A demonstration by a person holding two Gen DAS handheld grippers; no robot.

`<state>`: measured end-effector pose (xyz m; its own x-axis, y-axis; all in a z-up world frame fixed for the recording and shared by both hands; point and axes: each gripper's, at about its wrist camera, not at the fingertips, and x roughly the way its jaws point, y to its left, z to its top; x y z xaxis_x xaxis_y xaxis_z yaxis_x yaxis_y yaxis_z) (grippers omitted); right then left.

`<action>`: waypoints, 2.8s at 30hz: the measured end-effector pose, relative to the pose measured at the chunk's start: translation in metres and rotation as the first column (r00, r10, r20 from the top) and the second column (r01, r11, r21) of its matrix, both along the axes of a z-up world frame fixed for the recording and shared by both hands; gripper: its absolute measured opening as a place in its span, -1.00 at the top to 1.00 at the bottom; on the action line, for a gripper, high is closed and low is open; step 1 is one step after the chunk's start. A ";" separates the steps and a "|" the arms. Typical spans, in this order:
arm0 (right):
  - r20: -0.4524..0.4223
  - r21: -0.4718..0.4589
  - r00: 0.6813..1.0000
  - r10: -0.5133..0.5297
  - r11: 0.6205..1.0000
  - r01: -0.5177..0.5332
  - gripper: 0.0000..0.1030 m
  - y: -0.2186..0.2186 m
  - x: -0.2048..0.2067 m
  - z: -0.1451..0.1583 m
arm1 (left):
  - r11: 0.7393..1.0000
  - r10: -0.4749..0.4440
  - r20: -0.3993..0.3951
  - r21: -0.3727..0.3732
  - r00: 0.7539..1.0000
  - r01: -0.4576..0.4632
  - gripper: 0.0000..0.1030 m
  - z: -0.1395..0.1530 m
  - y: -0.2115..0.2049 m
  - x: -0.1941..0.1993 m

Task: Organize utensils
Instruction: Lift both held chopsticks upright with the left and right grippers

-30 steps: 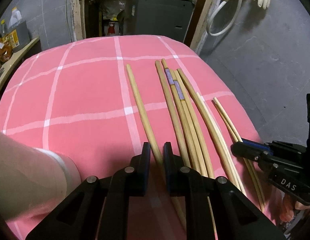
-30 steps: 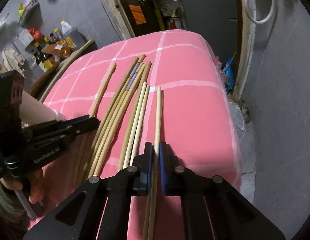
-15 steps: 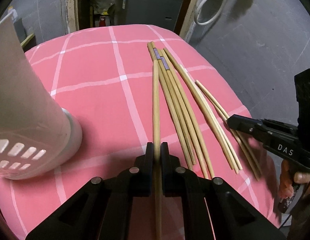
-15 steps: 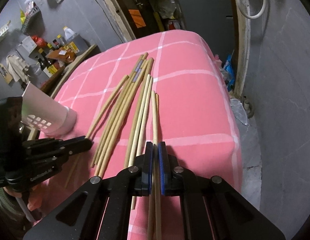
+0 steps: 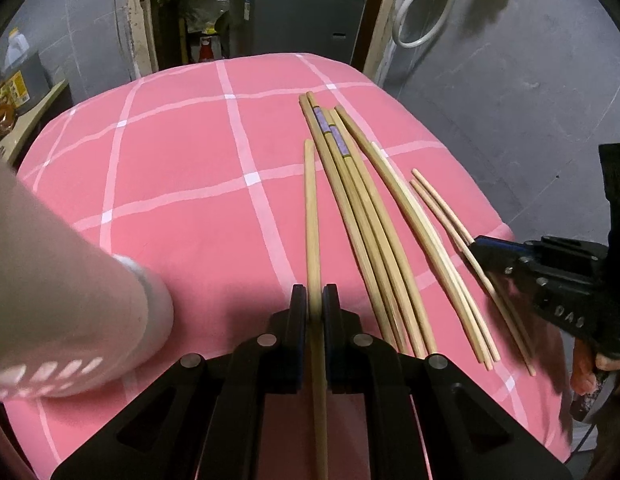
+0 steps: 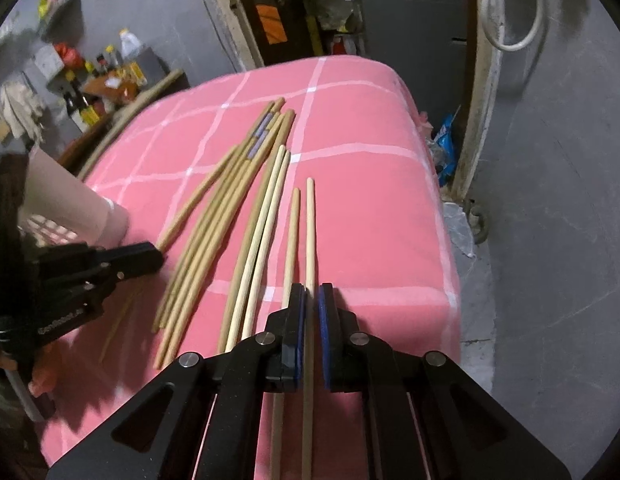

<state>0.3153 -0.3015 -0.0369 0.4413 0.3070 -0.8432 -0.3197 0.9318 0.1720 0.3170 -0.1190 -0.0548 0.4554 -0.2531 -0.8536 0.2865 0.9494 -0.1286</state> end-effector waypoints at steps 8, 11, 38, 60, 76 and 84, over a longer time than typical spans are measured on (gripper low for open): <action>-0.027 0.048 0.999 -0.037 0.998 0.038 0.93 -0.001 0.016 -0.002 | 1.000 0.010 -0.015 -0.012 1.000 -0.010 0.91 -0.003 0.002 0.007; -0.014 0.131 0.999 -0.049 0.990 0.050 0.94 -0.006 0.003 0.000 | 0.999 0.014 -0.001 -0.051 1.000 -0.014 0.91 0.001 0.006 -0.002; 0.730 0.351 0.675 -0.108 0.906 -0.235 0.94 0.112 -0.095 0.157 | 0.935 0.314 0.612 -0.333 0.726 -0.123 0.91 0.169 0.118 -0.111; 0.794 0.410 0.590 -0.143 0.844 -0.347 0.94 0.185 -0.049 0.123 | 0.805 0.588 0.643 -0.527 0.491 -0.273 0.91 0.145 0.257 -0.089; 0.823 0.319 0.563 -0.077 0.882 -0.346 0.94 0.199 -0.057 0.092 | 0.853 0.522 0.701 -0.421 0.485 -0.310 0.91 0.106 0.227 -0.095; 0.814 0.291 0.580 -0.039 0.891 -0.349 0.92 0.201 -0.059 0.082 | 0.867 0.499 0.702 -0.401 0.508 -0.297 0.91 0.098 0.222 -0.098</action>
